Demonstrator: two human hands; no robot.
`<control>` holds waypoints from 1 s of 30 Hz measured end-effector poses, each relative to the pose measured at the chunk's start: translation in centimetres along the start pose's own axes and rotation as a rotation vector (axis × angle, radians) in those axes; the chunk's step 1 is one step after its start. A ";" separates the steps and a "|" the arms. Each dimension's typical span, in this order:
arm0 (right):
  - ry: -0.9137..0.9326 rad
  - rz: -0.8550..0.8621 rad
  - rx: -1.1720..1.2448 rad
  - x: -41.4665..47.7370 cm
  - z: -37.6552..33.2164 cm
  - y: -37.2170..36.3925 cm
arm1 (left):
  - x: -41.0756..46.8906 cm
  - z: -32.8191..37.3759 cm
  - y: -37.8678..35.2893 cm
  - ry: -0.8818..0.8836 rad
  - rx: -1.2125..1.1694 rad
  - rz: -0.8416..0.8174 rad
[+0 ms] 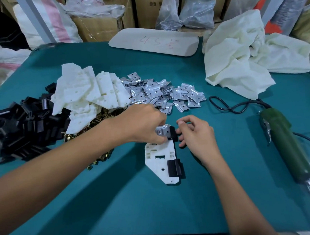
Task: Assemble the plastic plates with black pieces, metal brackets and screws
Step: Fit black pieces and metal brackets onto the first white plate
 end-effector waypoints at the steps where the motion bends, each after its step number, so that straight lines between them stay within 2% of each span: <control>1: -0.006 -0.009 0.007 0.0 0.1 -0.1 | -0.1 0.0 -0.1 0.012 -0.014 0.020; 12: -0.167 -0.196 0.300 -0.6 1.0 -2.1 | -2.1 -0.1 1.0 0.094 -0.120 0.257; 25: -0.207 -0.225 0.340 -1.0 0.5 -2.2 | -3.2 0.3 1.4 0.135 -0.182 0.396; 27: -0.189 -0.189 0.386 -0.8 0.2 -1.9 | -3.6 -0.3 0.6 0.218 -0.338 0.386; 30: -0.175 -0.151 0.493 -0.6 -0.1 -1.5 | -4.6 -1.2 -2.7 0.444 -0.880 0.291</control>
Point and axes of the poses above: each hand's wrist, its own x-axis towards the middle knuckle, its own y-axis out of the back of the hand, z = x × y, the point moved 10 cm from there along x, towards the middle knuckle, and after that the axes turned 11 degrees about x, right-handed, at the moved point
